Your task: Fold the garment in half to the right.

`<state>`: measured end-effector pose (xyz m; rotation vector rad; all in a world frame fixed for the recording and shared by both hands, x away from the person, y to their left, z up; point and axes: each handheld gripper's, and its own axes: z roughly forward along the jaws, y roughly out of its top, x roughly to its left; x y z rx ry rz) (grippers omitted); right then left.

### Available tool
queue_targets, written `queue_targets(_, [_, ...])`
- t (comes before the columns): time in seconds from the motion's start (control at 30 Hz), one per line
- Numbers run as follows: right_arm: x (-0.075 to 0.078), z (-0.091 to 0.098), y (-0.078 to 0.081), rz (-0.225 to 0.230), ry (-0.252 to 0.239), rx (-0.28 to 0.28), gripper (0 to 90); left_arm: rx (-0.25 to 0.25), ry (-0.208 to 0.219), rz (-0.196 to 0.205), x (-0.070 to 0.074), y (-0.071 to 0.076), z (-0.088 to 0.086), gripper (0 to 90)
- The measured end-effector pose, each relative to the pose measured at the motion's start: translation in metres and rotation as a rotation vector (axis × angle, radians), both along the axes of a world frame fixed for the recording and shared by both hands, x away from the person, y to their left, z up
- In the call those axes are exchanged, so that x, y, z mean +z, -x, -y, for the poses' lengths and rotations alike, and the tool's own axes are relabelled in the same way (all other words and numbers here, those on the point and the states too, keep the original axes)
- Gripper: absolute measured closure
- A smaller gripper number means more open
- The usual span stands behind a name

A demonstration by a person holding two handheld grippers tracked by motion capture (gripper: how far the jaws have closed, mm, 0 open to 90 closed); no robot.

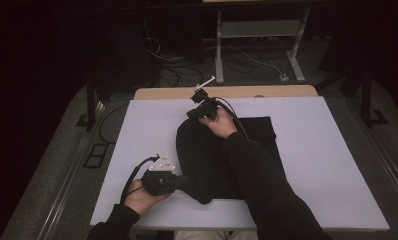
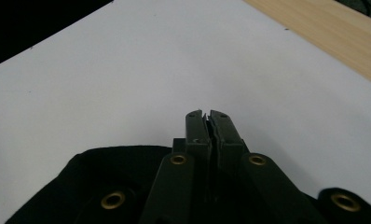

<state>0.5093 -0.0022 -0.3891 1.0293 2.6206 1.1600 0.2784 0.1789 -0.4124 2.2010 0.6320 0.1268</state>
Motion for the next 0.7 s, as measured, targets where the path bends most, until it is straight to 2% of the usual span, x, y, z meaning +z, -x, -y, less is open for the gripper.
queue_targets(0.07, [0.003, 0.006, 0.000, 0.004, -0.005, -0.008, 85.7, -0.009, 0.010, -0.020, 0.001, -0.001, 0.003, 83.5])
queue_targets(0.13, [0.006, 0.013, 0.000, 0.008, -0.005, -0.016, 85.7, -0.020, 0.003, -0.021, 0.003, 0.000, 0.005, 83.7])
queue_targets(0.33, [0.013, 0.029, 0.000, 0.017, -0.019, -0.038, 85.7, -0.031, 0.025, -0.017, 0.010, 0.001, 0.011, 83.8])
queue_targets(0.7, [0.030, 0.047, 0.003, 0.051, -0.018, -0.056, 85.7, -0.075, 0.053, -0.006, 0.022, -0.004, 0.034, 84.1])
